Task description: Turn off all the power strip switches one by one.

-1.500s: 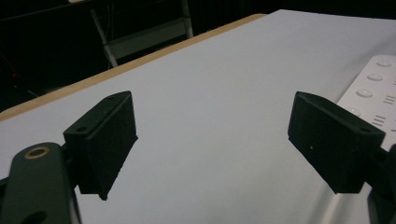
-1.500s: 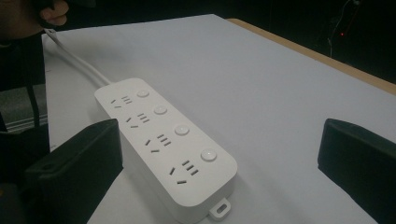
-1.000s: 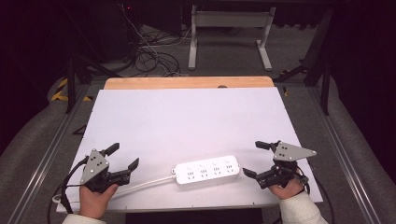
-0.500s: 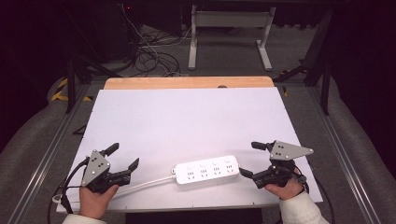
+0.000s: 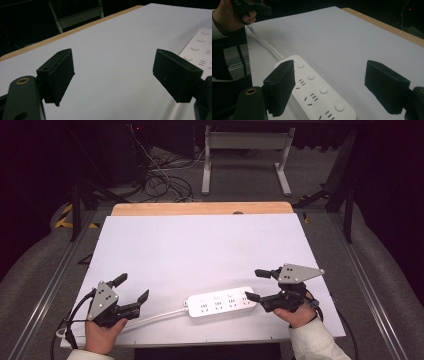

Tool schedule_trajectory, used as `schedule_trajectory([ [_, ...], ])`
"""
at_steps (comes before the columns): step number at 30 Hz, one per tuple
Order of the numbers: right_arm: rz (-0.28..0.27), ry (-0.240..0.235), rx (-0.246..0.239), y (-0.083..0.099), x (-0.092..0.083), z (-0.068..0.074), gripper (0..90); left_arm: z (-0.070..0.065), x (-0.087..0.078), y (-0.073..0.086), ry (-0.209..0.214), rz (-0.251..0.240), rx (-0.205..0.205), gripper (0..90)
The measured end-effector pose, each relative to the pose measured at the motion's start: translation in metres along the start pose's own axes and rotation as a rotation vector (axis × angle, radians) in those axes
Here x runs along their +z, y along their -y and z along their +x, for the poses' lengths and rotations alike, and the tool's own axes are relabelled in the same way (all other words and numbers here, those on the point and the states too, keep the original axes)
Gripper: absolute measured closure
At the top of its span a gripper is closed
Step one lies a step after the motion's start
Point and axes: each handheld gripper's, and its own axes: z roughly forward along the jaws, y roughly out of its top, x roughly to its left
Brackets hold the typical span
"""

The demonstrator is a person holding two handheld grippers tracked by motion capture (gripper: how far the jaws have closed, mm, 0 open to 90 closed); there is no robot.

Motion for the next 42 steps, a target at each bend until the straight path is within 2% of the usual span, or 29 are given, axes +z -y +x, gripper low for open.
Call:
schedule_trajectory([
  [7,0.018,-0.023,0.005,-0.008,0.019,-0.002,26.3,-0.001,0.0,0.0,-0.007,0.003,0.017,18.0],
  [12,0.033,-0.04,-0.023,-0.015,0.03,0.001,28.8,-0.002,0.0,0.0,-0.006,0.005,0.013,17.9],
  [18,0.042,-0.038,-0.045,-0.019,0.036,0.005,30.0,-0.003,0.001,0.0,-0.003,0.008,0.017,17.9],
  [22,0.038,-0.023,-0.045,-0.02,0.035,0.004,35.1,-0.003,0.0,0.0,-0.003,0.007,0.022,18.3],
  [24,0.038,-0.012,-0.061,-0.02,0.032,0.005,47.8,-0.003,0.0,0.0,-0.002,0.007,0.024,19.4],
  [26,0.049,-0.021,-0.071,-0.021,0.031,0.005,57.4,-0.003,0.0,0.0,0.0,0.009,0.025,19.4],
  [28,0.072,-0.023,-0.083,-0.022,0.031,0.005,70.7,-0.004,0.0,0.0,-0.002,0.008,0.029,19.4],
  [29,0.072,-0.023,-0.083,-0.022,0.031,0.005,70.7,-0.004,0.0,0.0,-0.002,0.008,0.029,19.4],
  [30,0.124,-0.077,-0.066,-0.023,0.033,0.003,79.7,-0.004,0.0,0.0,-0.003,0.007,0.03,19.4],
  [31,0.154,-0.117,-0.038,-0.024,0.035,0.0,84.8,-0.004,0.0,0.0,-0.004,0.006,0.031,19.4],
  [32,0.166,-0.124,-0.024,-0.024,0.035,-0.001,90.0,-0.004,-0.001,0.0,-0.007,0.006,0.037,19.4],
  [35,0.185,-0.065,-0.054,-0.025,0.035,0.002,90.0,-0.004,-0.001,0.0,-0.009,0.006,0.037,19.4],
  [42,0.296,-0.039,-0.064,-0.028,0.041,0.001,90.0,-0.004,0.0,0.0,-0.009,0.011,0.035,19.5],
])
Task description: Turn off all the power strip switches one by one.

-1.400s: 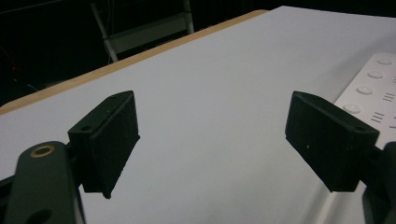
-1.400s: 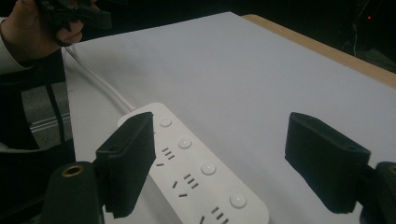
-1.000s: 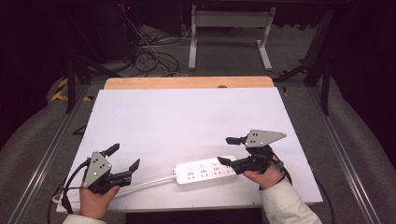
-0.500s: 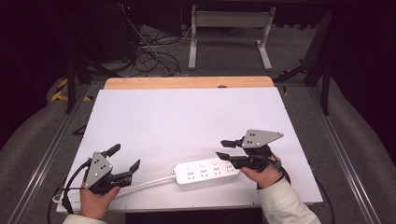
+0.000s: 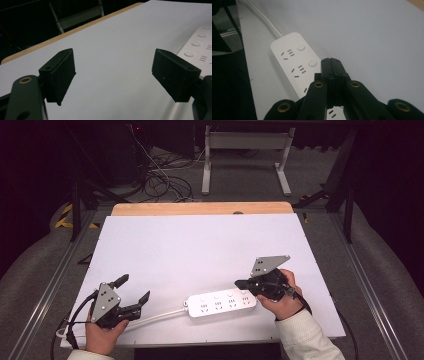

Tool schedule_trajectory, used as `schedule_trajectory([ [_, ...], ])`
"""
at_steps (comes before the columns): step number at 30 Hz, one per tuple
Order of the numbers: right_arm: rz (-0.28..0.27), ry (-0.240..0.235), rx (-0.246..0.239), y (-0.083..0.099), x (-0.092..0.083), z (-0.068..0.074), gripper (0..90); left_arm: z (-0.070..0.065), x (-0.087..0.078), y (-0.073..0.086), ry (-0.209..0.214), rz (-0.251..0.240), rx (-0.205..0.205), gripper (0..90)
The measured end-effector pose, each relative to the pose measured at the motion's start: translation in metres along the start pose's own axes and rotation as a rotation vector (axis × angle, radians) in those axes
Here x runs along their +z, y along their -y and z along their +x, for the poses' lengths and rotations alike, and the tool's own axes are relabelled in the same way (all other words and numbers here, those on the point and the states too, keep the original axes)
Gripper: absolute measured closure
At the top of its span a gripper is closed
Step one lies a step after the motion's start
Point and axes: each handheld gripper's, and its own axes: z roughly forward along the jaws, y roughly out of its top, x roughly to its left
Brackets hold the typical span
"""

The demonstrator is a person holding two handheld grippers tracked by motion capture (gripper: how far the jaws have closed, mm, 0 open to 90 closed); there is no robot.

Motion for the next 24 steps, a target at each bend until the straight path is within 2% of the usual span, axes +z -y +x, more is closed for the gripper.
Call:
schedule_trajectory([
  [3,0.05,0.027,0.0,-0.001,0.003,-0.001,90.0,0.0,0.0,0.0,-0.001,0.001,0.0,19.5],
  [6,0.076,0.03,0.008,-0.002,0.005,-0.002,90.0,0.0,0.0,0.0,-0.003,0.001,0.002,19.6],
  [7,0.106,0.028,0.013,-0.001,0.008,-0.004,90.0,0.0,0.0,0.0,-0.003,0.001,0.002,19.6],
  [9,0.121,0.032,0.014,-0.001,0.01,-0.005,90.0,0.0,0.0,0.0,-0.003,0.001,0.001,19.6],
  [10,0.146,0.047,0.019,0.0,0.013,-0.005,90.0,0.0,0.0,0.0,-0.003,0.001,0.002,19.6],
  [12,0.157,0.049,0.02,0.0,0.015,-0.006,90.0,0.0,0.0,0.0,-0.003,0.001,0.002,19.6],
  [14,0.193,0.036,0.037,0.0,0.019,-0.009,90.0,0.0,0.0,0.0,-0.003,0.001,0.002,19.6],
  [24,0.199,0.031,0.048,0.009,0.028,-0.015,90.0,0.0,0.0,0.0,-0.003,0.004,0.006,19.6],
])
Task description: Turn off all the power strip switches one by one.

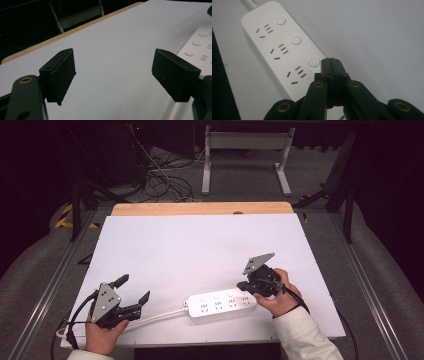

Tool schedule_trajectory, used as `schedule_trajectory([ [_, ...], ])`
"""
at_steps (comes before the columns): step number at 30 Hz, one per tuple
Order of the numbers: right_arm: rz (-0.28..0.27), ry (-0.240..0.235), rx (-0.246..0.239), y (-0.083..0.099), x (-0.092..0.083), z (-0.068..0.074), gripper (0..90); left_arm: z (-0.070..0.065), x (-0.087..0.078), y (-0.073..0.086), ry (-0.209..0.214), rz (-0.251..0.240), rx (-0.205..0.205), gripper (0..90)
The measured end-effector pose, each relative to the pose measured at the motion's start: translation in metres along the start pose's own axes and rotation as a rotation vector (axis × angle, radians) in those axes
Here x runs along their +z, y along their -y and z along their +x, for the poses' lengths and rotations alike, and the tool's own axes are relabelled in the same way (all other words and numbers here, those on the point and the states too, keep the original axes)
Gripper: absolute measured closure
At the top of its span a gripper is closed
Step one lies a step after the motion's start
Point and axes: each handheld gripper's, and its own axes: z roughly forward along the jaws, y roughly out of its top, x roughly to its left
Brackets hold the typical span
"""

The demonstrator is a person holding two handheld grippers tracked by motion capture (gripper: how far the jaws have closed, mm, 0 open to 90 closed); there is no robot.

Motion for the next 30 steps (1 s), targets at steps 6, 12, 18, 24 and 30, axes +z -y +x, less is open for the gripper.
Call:
schedule_trajectory([
  [6,-0.024,0.011,0.02,0.008,0.004,-0.004,90.0,0.0,0.0,0.0,-0.002,0.0,0.0,19.7],
  [12,-0.008,0.0,0.032,0.013,0.01,-0.007,90.0,0.0,0.0,0.001,-0.002,-0.001,0.003,19.7],
  [18,-0.003,0.006,0.024,0.015,0.014,-0.006,90.0,0.0,0.0,0.0,-0.005,-0.001,0.015,19.6],
  [24,0.005,0.006,0.03,0.018,0.017,-0.006,90.0,-0.001,0.0,0.001,0.001,-0.003,0.009,19.6],
  [30,0.019,0.012,0.017,0.018,0.019,-0.005,90.0,-0.001,0.0,0.001,-0.001,-0.003,0.013,19.7],
])
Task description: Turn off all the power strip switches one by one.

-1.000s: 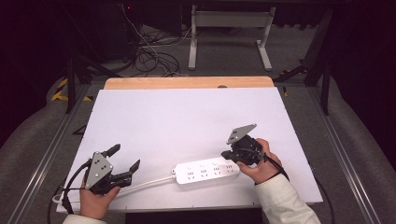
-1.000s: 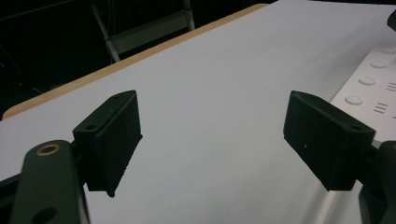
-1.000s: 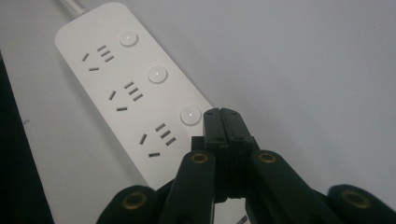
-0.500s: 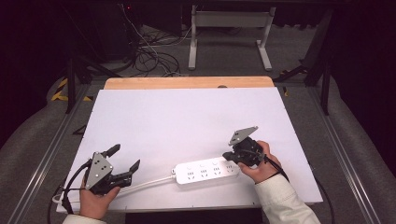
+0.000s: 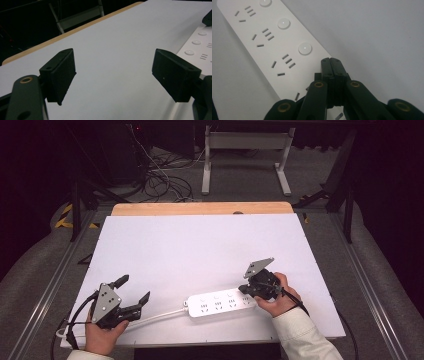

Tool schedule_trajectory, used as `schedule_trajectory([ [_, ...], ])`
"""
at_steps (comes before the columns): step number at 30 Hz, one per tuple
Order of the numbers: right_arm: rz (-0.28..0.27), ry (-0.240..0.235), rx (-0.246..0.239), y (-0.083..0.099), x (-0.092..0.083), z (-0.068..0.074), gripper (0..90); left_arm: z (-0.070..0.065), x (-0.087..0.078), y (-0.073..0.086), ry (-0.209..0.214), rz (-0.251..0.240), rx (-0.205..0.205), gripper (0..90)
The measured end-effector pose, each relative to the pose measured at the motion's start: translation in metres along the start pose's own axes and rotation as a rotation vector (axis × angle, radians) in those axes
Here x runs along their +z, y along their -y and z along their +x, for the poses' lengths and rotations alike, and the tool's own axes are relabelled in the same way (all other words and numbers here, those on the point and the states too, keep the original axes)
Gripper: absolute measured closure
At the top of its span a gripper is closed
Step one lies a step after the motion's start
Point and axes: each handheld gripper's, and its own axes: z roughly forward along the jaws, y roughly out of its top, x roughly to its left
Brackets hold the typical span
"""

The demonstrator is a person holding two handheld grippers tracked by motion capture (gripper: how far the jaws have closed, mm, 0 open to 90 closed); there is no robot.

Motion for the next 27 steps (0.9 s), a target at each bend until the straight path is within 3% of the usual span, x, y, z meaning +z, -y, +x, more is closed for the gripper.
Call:
schedule_trajectory([
  [4,0.013,0.019,-0.015,-0.0003,0.0005,0.0024,90.0,-0.0004,-0.0001,0.0,0.001,-0.001,-0.001,19.7],
  [27,0.009,0.006,-0.001,0.0014,0.0012,0.001,90.0,-0.001,-0.0008,0.0001,-0.002,0.002,-0.001,19.6],
])
